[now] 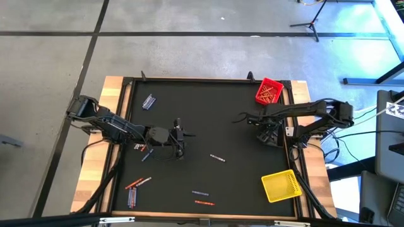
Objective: Sort crayons
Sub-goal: Put the blue crayon from the black bin to the yellow bin
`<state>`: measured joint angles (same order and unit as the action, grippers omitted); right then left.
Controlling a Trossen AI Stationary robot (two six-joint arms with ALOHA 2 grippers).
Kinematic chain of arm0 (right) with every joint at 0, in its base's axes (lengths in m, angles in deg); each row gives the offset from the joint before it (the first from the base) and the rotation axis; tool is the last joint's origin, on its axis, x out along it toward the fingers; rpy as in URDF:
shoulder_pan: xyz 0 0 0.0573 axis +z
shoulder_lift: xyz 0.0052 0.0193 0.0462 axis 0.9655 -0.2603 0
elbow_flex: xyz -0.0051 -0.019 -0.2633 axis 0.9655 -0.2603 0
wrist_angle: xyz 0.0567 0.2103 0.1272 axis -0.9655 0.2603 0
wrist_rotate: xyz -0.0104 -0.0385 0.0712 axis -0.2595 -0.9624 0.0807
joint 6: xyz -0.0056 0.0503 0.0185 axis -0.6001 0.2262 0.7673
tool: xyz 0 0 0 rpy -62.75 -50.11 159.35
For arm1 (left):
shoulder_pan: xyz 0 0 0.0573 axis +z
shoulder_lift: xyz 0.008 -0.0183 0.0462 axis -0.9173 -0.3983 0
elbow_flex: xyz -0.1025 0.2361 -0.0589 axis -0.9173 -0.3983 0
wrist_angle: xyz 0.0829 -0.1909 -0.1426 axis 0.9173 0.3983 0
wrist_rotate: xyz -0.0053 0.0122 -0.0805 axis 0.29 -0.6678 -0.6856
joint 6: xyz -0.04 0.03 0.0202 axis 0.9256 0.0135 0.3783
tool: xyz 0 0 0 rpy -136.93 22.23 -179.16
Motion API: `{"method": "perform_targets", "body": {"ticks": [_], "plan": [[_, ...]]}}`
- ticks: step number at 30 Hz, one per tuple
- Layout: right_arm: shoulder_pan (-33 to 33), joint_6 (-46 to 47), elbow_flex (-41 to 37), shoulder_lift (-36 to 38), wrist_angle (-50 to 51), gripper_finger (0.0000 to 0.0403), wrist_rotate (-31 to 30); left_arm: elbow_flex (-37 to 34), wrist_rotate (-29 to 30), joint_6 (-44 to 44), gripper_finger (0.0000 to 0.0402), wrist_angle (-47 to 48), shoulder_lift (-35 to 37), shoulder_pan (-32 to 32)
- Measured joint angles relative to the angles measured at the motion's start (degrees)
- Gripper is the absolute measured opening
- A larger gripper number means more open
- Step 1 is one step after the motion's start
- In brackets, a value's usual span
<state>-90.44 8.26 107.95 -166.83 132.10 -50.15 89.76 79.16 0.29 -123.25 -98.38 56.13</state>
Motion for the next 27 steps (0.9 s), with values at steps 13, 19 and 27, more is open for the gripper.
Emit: {"method": "perform_targets", "body": {"ticks": [13, 19, 27], "plan": [[-3.6, -2.7, -1.5, -7.8, -4.6, 0.0094, 4.1, 0.0, -2.2, 0.4, 0.0126, 0.0, 0.0, -0.7], [-3.6, -3.2, -1.5, -7.9, -4.9, 0.0068, 4.7, 0.0, -2.1, 0.0, 0.0126, 0.0, 0.0, -1.1], [-3.6, -2.4, -1.5, -8.0, -4.8, 0.0016, 4.7, 0.0, -2.1, 0.0, 0.0126, 0.0, 0.0, -1.4]]}}
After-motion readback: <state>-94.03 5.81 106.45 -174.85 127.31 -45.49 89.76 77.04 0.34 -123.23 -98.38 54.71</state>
